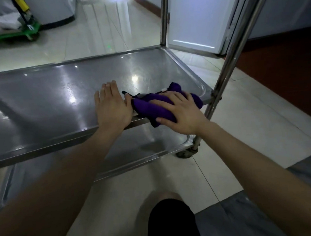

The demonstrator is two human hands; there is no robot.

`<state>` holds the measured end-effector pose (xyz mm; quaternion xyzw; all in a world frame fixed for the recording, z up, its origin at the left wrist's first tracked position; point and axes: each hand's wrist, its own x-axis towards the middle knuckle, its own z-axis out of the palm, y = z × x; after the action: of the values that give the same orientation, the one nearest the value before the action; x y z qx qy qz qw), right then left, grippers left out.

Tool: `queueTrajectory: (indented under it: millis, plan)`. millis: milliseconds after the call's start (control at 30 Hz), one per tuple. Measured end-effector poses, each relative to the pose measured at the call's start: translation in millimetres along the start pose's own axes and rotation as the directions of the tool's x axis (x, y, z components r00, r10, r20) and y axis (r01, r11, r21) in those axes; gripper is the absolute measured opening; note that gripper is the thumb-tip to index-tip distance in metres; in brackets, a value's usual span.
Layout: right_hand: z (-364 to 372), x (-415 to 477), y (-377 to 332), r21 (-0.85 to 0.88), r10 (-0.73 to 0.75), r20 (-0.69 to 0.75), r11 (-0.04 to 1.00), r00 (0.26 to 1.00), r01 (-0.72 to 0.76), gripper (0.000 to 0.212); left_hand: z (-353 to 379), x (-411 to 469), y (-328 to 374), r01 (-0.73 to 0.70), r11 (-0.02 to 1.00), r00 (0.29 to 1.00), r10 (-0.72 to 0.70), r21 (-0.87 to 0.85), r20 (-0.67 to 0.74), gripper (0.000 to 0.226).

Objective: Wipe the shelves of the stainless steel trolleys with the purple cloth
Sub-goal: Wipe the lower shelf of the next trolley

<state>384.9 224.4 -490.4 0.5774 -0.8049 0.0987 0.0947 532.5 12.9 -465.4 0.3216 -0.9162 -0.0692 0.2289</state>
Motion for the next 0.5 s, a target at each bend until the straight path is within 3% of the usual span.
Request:
queueTrajectory:
  millis: [67,200,267,367,500]
  plan:
    - [-8,-18,21,-0.024,-0.019,-0.016,1.0,1.0,0.019,0.066,-2,-1,-3,-0.001,1.0,1.0,0.001,-0.01,0.005,0.061]
    - [-19,-46,66,-0.064,0.112,-0.065,0.991,0.992,-0.116,0.069,0,-3,0,-0.022,0.999,0.999,0.022,-0.025,0.033,0.063]
    - [-10,-35,48,-0.084,0.138,-0.095,0.986,0.986,-0.146,0.069,6,0,4,-0.066,0.997,0.997,0.067,-0.026,0.04,0.065]
    - [12,-4,-3,-0.054,0.051,-0.093,0.997,0.994,-0.056,0.067,11,5,1,-0.077,0.997,0.997,0.078,-0.027,0.027,0.067]
    - [-2,-15,23,0.001,0.069,-0.111,0.998,0.991,-0.069,0.069,15,9,-6,-0.064,0.997,0.997,0.065,-0.032,0.028,0.066]
